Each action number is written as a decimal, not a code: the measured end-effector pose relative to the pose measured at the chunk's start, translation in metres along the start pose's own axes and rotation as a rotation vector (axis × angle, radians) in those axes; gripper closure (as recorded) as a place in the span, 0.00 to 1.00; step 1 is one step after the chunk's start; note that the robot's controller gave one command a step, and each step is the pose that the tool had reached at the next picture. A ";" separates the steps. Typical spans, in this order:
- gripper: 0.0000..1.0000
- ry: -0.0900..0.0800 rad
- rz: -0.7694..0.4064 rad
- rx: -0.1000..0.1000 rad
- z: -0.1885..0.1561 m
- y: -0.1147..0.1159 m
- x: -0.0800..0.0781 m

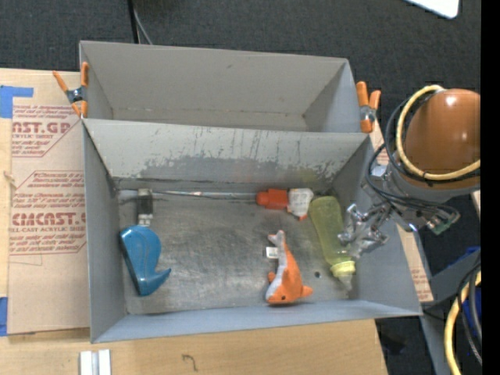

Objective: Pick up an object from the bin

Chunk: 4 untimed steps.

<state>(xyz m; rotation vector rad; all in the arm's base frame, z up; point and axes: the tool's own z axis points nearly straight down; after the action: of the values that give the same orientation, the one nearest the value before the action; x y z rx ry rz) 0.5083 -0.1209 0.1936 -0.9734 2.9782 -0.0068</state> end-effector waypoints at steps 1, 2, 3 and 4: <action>0.00 0.005 -0.043 -0.009 0.058 0.046 -0.034; 0.00 0.005 -0.043 -0.008 0.058 0.046 -0.034; 1.00 0.008 -0.203 -0.007 0.120 0.104 -0.042; 1.00 0.008 -0.203 -0.007 0.120 0.104 -0.042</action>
Offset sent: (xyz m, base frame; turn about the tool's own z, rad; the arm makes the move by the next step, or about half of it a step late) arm 0.0000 0.0000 0.0000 0.0000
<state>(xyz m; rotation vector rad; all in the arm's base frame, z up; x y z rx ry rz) 0.4820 -0.0126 0.0729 -1.2744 2.8735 -0.0014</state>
